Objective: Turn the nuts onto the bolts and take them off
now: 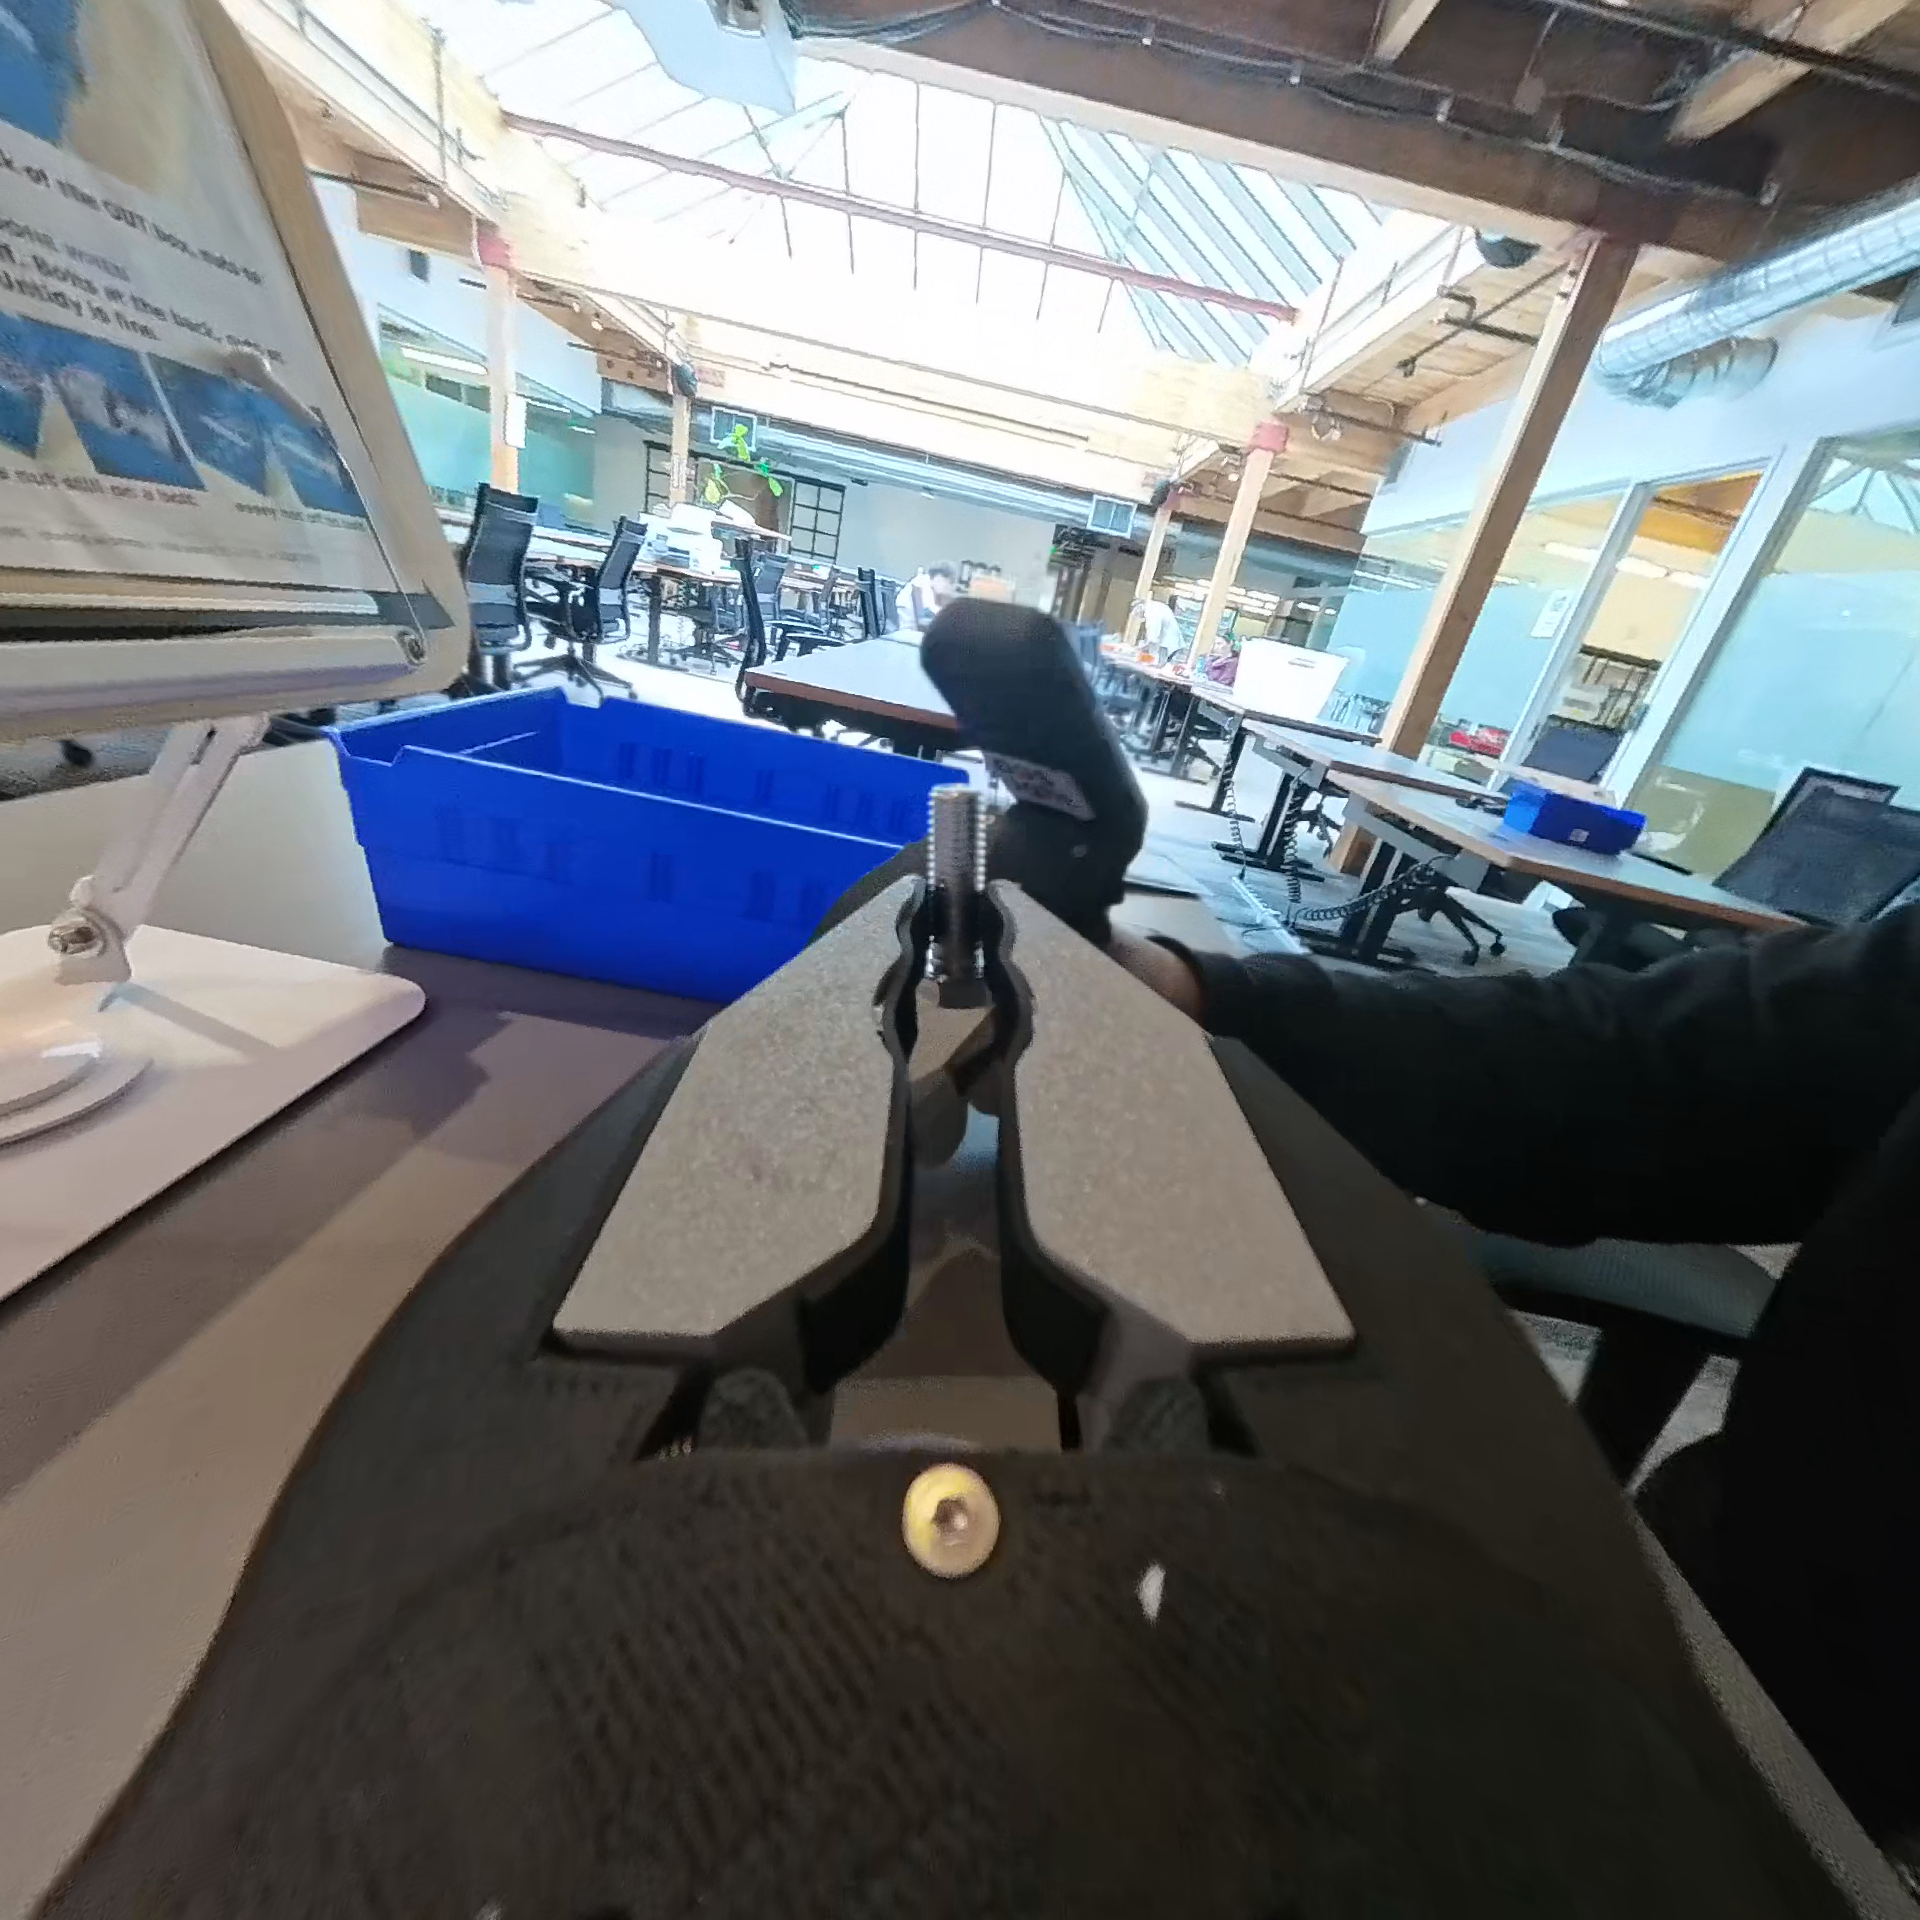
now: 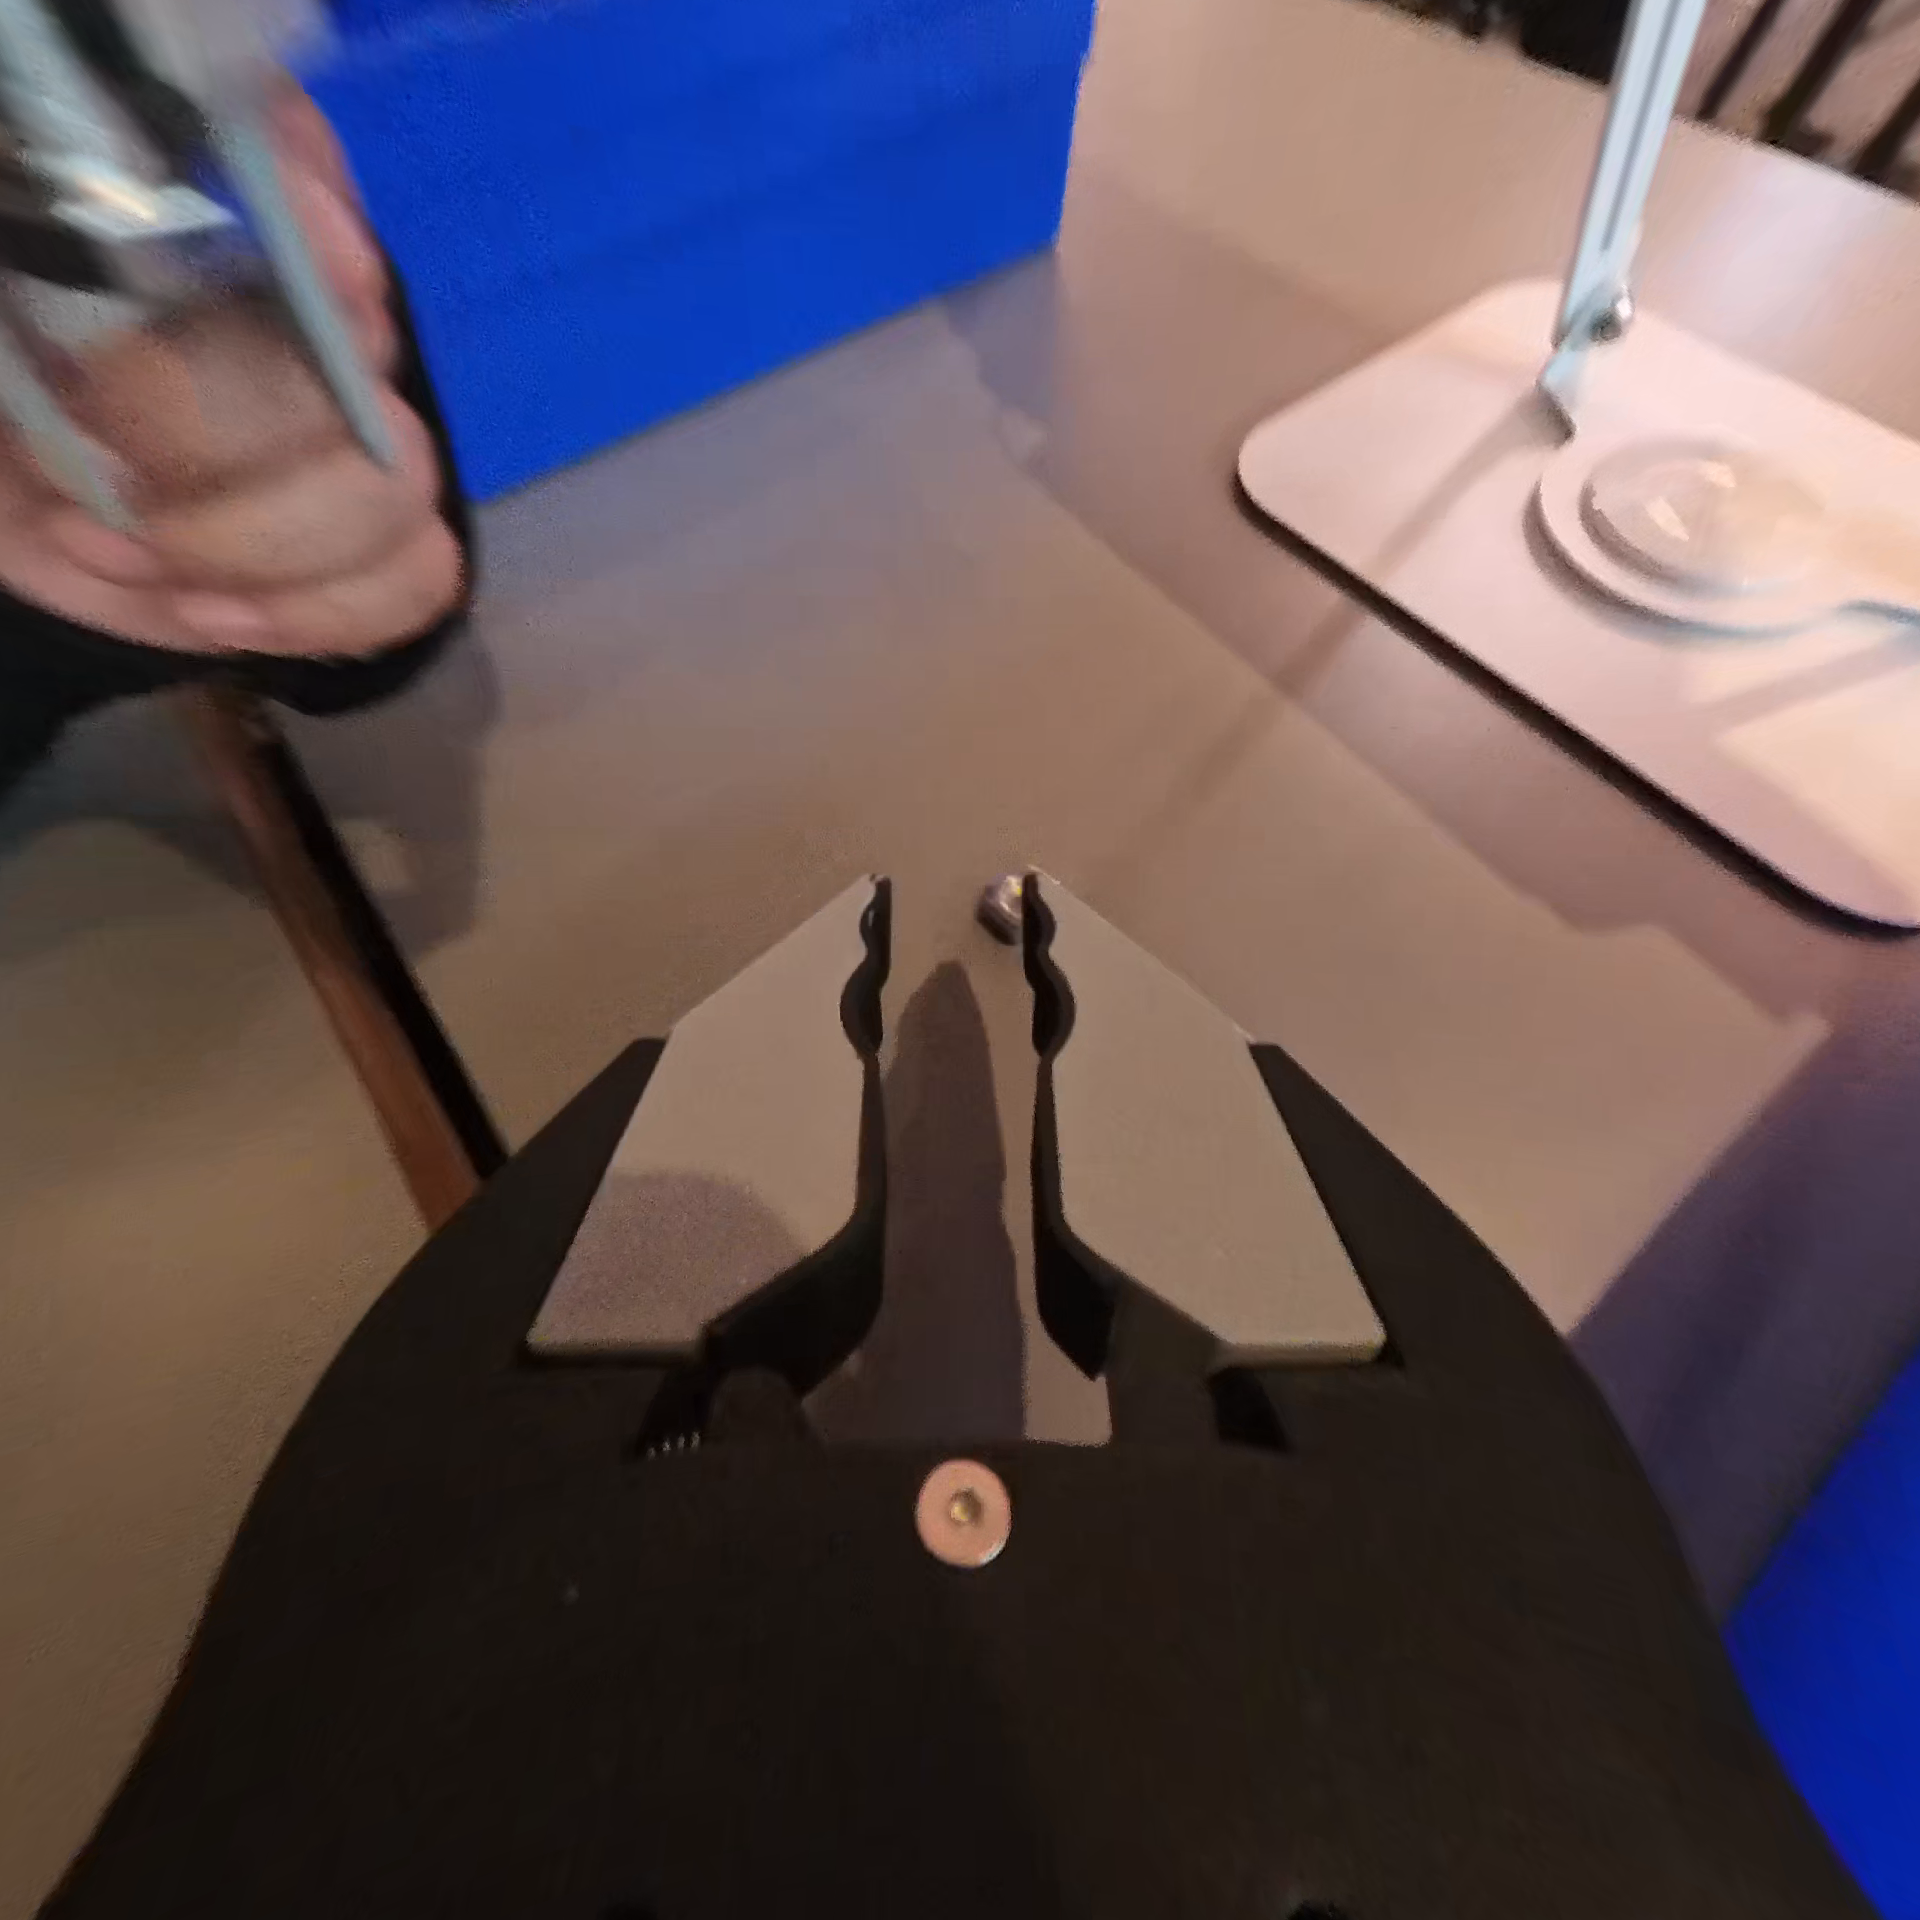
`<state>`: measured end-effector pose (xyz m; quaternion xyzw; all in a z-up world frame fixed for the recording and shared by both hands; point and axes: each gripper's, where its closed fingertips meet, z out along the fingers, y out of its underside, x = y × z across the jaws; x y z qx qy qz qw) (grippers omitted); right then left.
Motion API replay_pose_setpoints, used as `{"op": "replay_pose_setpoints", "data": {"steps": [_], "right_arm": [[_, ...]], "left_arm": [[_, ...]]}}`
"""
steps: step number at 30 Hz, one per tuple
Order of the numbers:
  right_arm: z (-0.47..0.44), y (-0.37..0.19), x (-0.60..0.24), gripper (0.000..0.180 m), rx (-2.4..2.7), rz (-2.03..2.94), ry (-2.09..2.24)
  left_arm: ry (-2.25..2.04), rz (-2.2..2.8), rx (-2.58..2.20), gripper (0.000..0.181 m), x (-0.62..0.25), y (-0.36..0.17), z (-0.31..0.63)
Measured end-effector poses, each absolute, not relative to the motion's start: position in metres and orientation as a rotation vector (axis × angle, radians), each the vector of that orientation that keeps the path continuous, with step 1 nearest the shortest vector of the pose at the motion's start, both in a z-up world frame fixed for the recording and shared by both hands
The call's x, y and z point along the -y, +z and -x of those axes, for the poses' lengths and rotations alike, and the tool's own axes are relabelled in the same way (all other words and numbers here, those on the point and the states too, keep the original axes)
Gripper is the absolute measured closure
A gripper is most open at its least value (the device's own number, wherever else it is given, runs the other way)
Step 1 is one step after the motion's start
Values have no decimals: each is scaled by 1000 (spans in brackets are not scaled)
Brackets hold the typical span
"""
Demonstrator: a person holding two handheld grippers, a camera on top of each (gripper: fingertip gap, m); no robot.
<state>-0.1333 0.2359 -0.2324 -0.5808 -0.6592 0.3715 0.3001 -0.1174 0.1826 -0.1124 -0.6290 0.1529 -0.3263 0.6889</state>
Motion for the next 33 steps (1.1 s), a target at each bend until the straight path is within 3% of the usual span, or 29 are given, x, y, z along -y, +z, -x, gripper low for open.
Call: {"op": "replay_pose_setpoints", "data": {"steps": [13,18,22,26,33], "right_arm": [[151,-267,-252,147,1743,1743,678],[154,-271,-251,165,1749,1741,689],[152,-269,-252,166,1742,1761,746],[152,-235,-246,166,1689,1717,982],[160,-127,-221,166,1840,1395,1291]], "left_arm": [[-614,1486,-274,174,-183,-113,141],[-625,1504,-294,174,-180,-116,137],[-659,1514,-313,174,-176,-118,135],[-693,1532,-343,174,-171,-121,132],[-713,1534,-352,174,-169,-125,134]]}}
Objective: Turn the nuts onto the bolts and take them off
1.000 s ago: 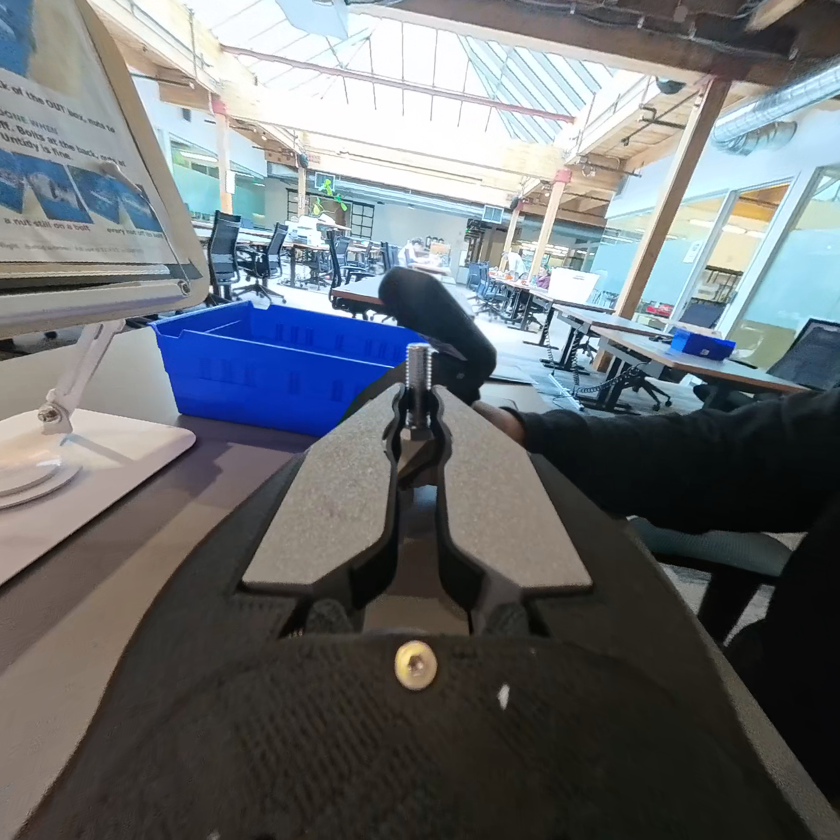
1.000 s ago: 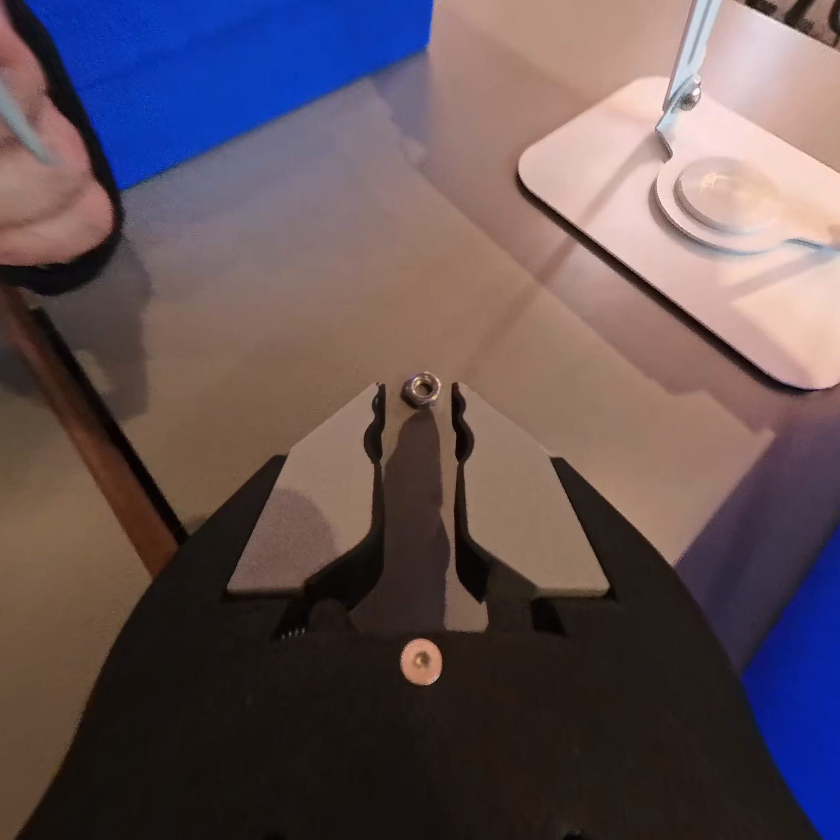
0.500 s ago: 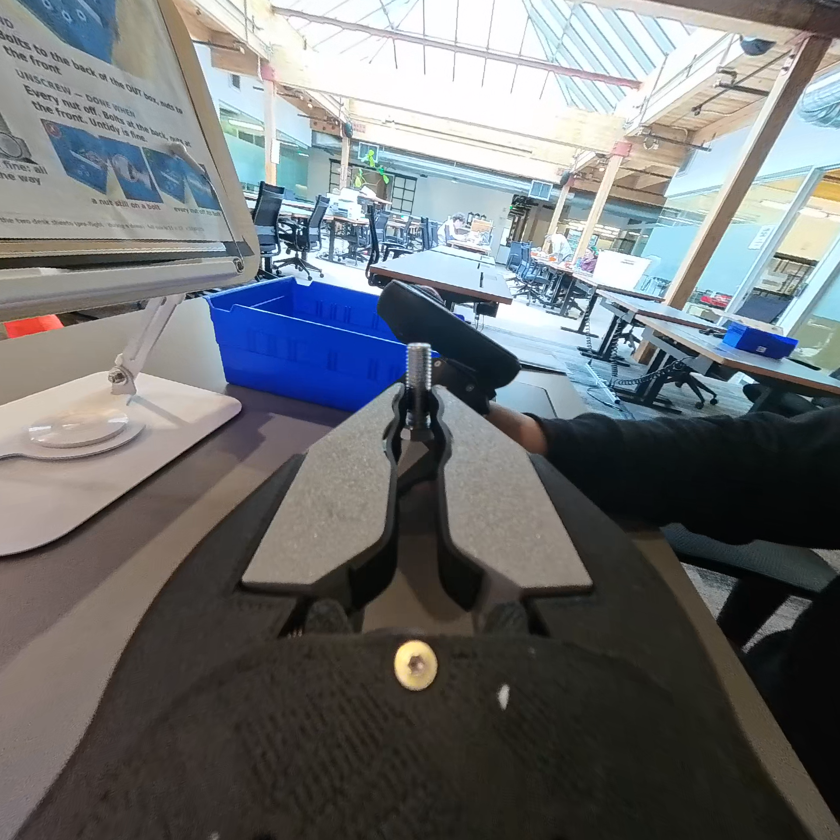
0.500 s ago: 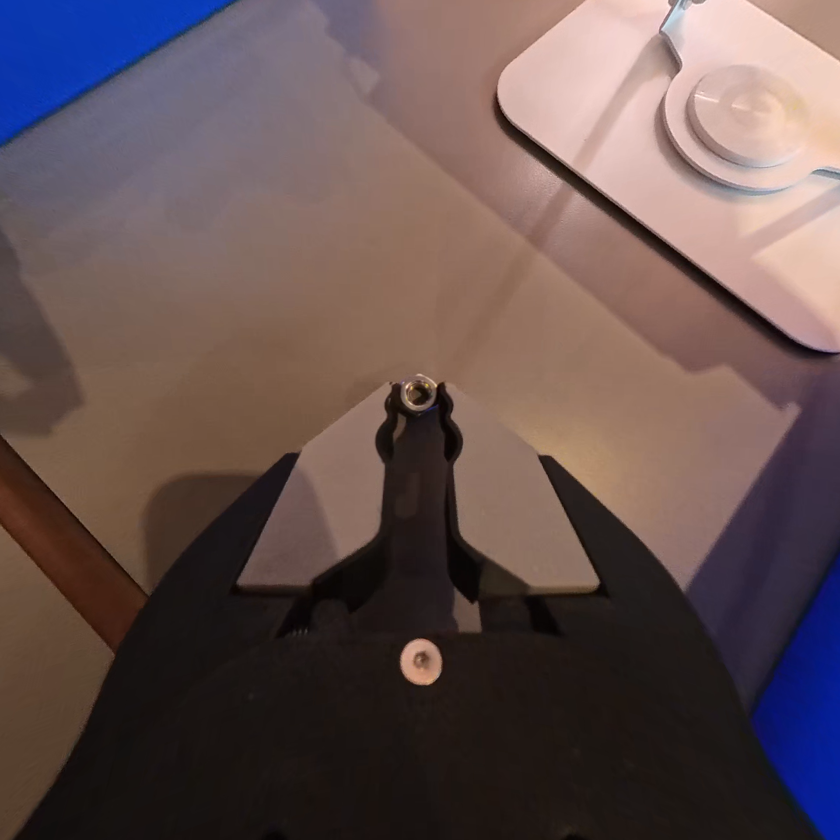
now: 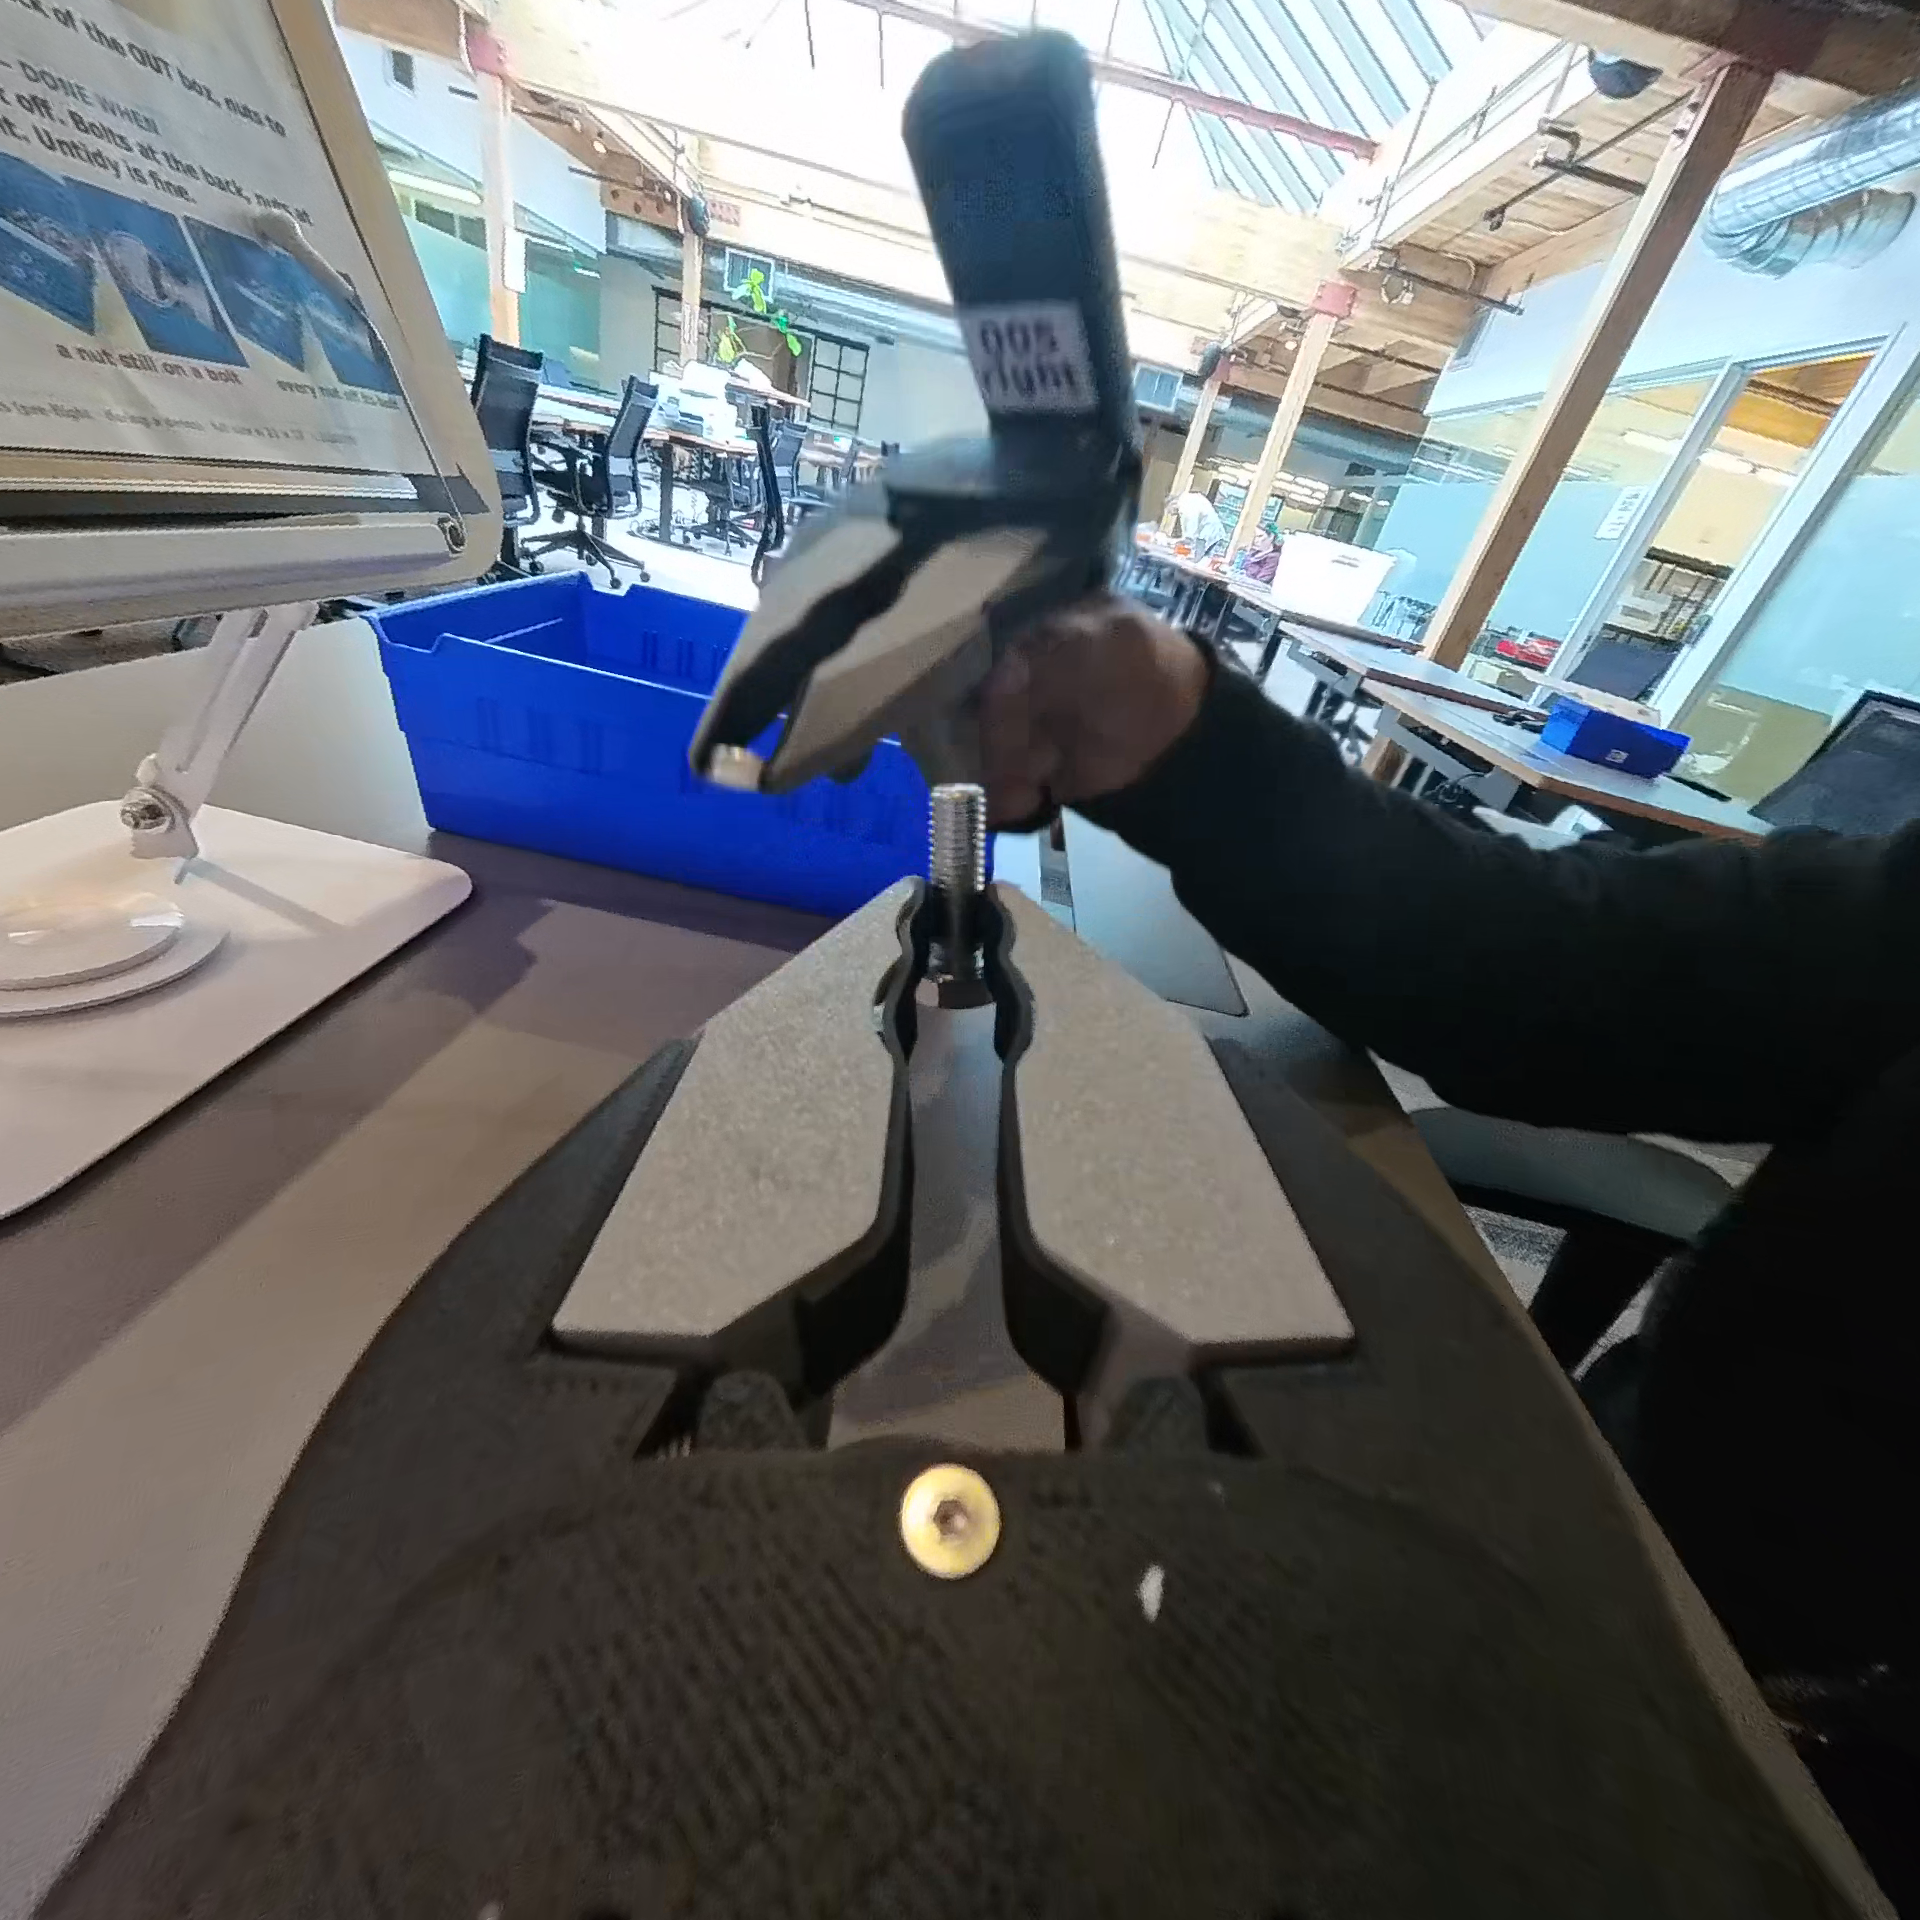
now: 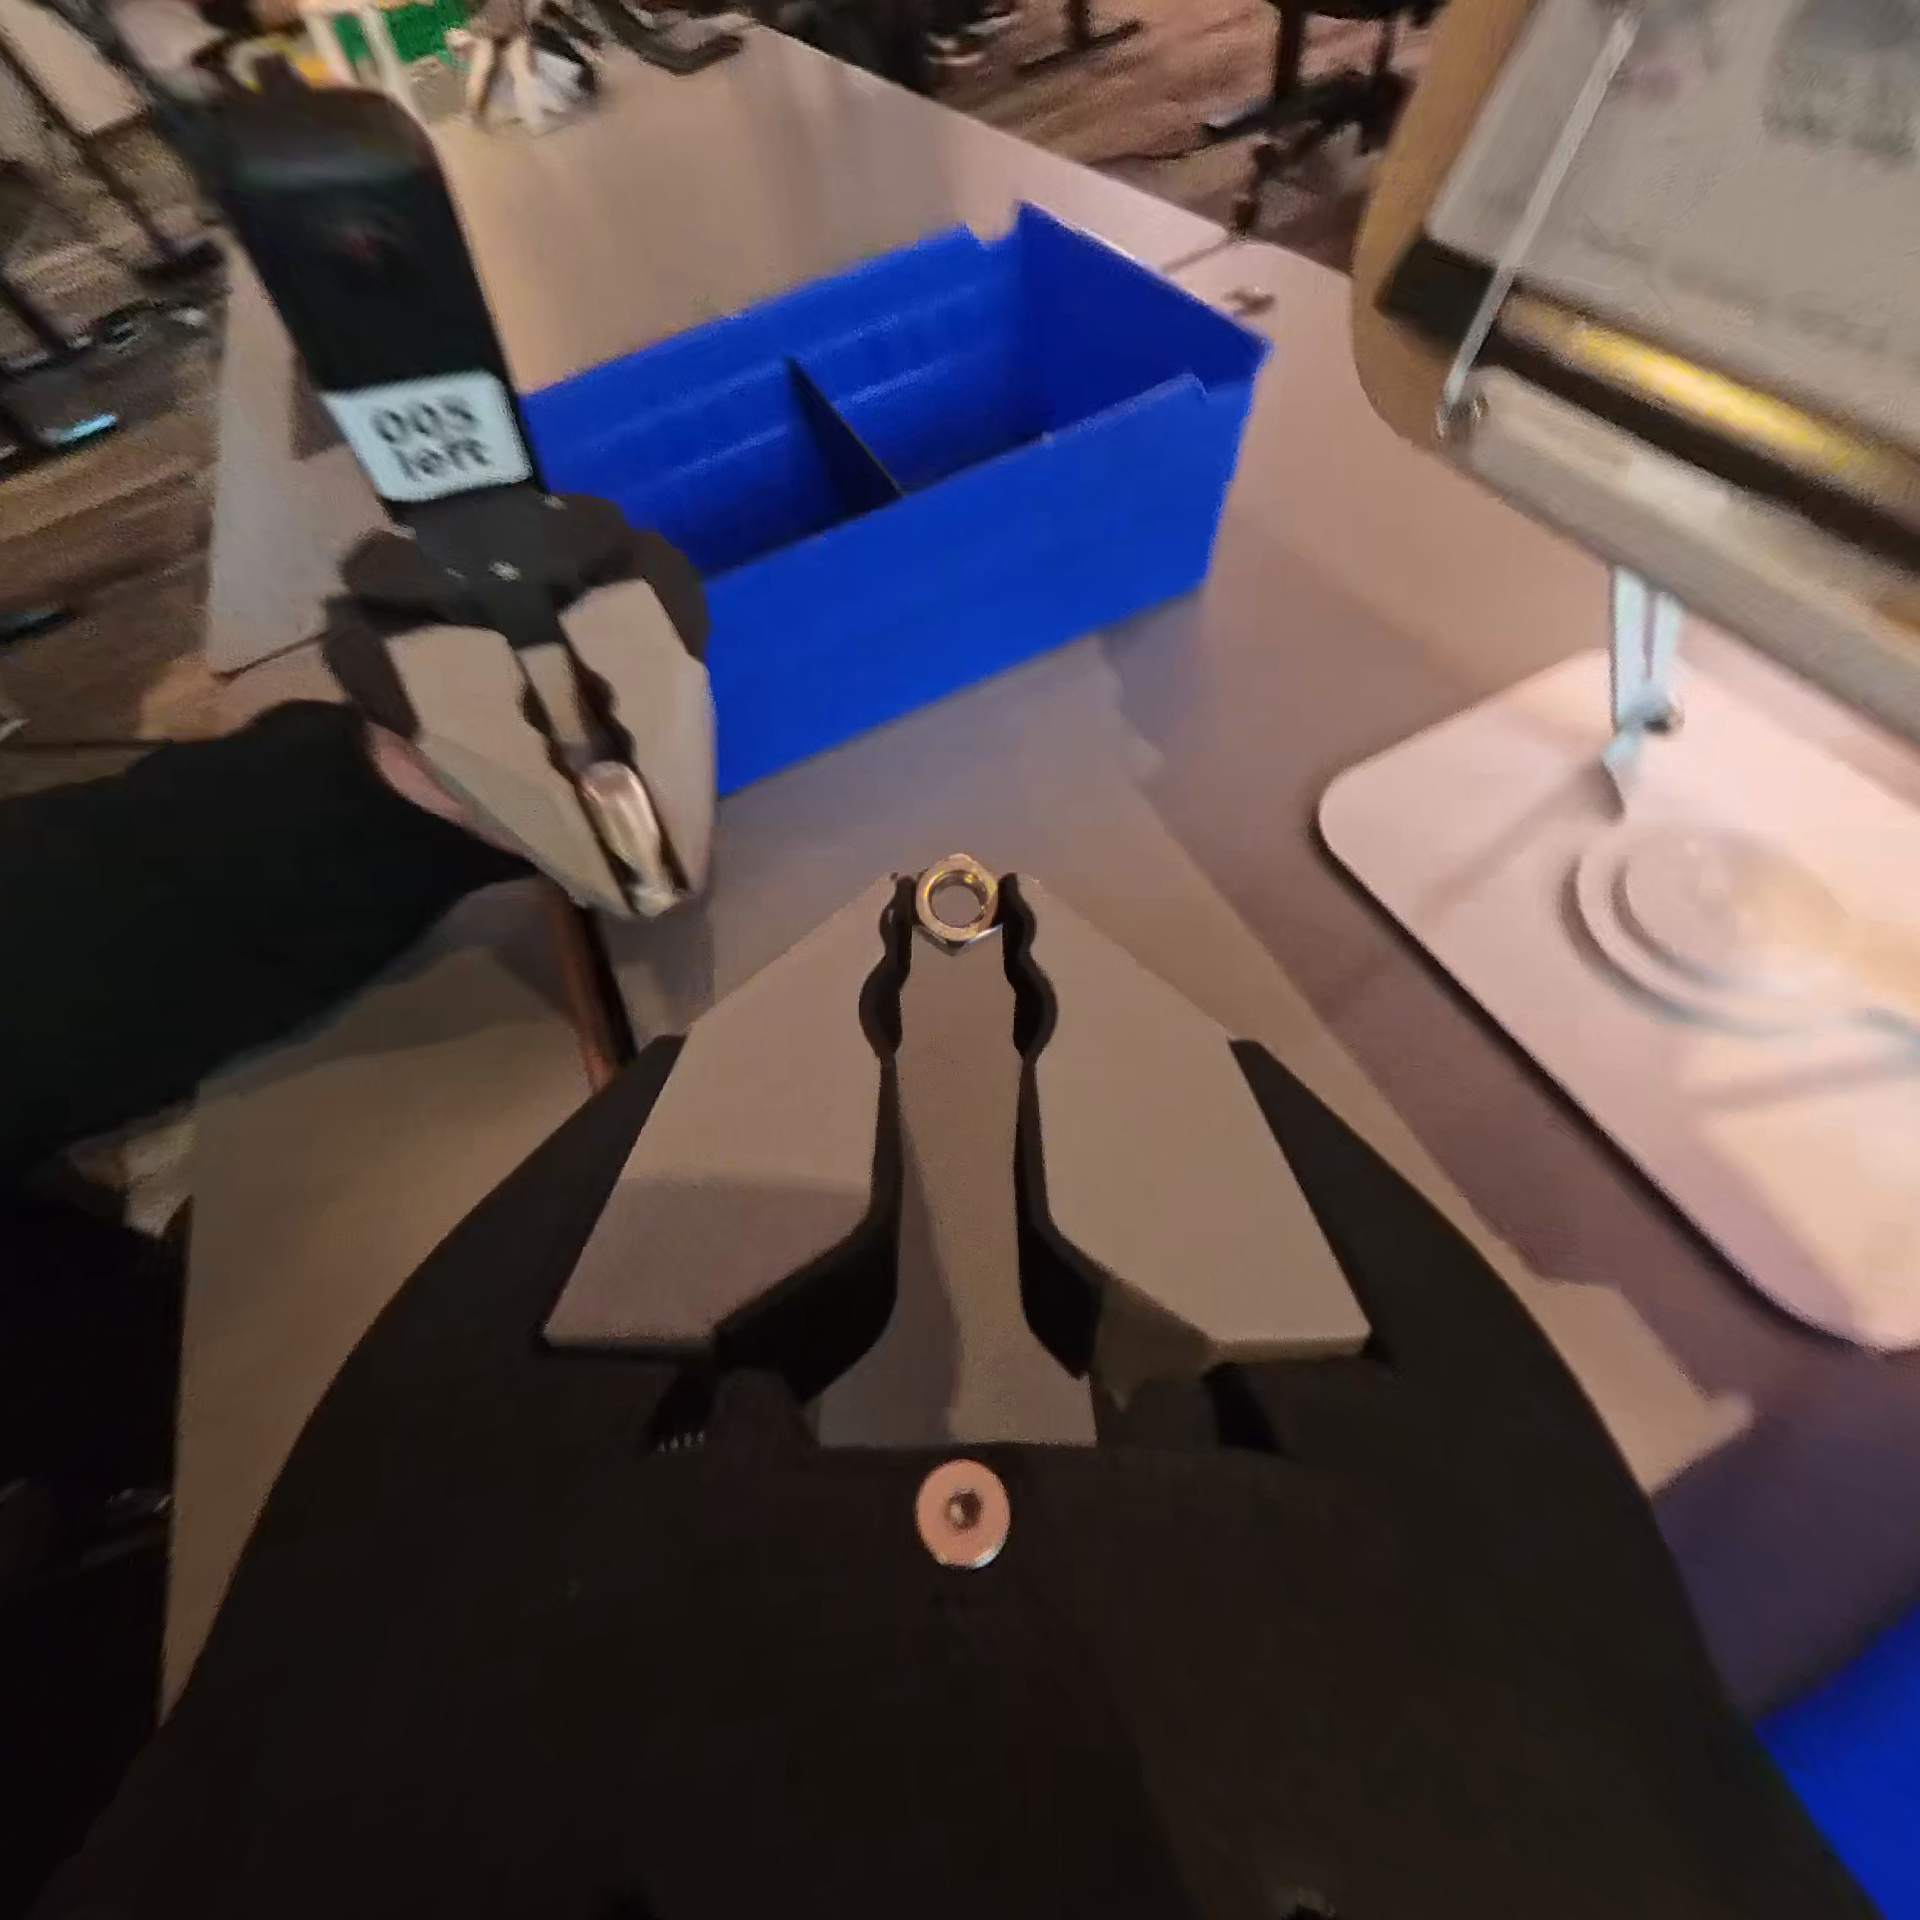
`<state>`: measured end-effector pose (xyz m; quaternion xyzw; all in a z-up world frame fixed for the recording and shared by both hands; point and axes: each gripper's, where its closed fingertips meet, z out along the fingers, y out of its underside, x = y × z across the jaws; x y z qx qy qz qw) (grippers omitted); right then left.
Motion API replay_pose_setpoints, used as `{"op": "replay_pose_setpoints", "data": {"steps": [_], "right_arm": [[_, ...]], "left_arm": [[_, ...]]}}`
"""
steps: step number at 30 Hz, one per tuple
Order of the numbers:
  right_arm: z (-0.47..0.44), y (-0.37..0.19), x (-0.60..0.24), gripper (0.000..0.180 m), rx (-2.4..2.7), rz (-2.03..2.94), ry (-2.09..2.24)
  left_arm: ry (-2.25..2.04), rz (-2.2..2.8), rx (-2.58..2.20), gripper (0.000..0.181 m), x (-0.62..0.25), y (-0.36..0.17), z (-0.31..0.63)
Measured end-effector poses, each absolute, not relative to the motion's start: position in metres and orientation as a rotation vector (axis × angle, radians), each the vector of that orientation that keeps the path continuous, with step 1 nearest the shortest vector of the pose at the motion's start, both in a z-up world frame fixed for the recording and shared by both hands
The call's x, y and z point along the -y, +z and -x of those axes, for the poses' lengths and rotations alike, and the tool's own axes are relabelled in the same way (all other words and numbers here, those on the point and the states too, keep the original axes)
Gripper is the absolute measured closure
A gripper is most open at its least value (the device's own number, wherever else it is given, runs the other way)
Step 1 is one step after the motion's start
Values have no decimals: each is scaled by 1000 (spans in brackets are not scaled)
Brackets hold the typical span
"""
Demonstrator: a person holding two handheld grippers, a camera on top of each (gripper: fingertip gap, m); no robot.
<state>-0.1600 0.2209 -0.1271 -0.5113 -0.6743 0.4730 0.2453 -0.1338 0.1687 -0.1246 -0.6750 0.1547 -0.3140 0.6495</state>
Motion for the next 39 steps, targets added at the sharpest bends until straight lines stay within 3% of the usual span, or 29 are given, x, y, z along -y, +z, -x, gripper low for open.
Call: {"op": "replay_pose_setpoints", "data": {"steps": [12,39], "right_arm": [[155,-89,-170,166,2184,1098,1390],[143,-105,-154,166,2291,1109,1199]], "left_arm": [[-699,1530,-345,174,-172,-127,137],[-616,1438,-442,174,-167,-124,128]]}}
